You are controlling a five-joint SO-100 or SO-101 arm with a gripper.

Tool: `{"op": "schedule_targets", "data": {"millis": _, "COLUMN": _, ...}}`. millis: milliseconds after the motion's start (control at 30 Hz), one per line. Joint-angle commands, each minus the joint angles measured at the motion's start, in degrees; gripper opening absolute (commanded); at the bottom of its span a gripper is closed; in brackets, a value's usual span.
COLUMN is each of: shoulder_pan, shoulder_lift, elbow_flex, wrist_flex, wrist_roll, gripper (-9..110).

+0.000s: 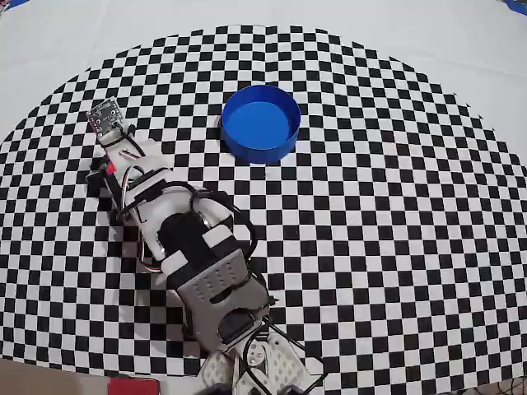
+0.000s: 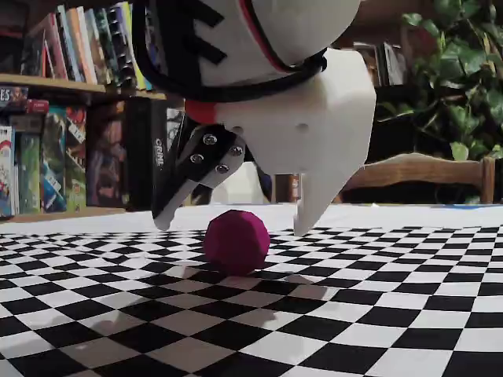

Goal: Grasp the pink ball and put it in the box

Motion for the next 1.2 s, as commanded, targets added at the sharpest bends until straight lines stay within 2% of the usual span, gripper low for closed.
{"op": "schedule_targets", "data": {"millis": 0, "shoulder_pan": -0.26, "shoulder_lift": 0.18, "elbow_flex": -2.02, "wrist_flex": 0.0, "wrist_roll": 0.26, "gripper": 35}}
{"op": "schedule_targets", "data": {"millis": 1167, "shoulder_pan": -0.53, "shoulder_lift": -2.81, "elbow_flex": -6.06, "wrist_flex": 0.18, "wrist_roll": 0.26, "gripper": 35}}
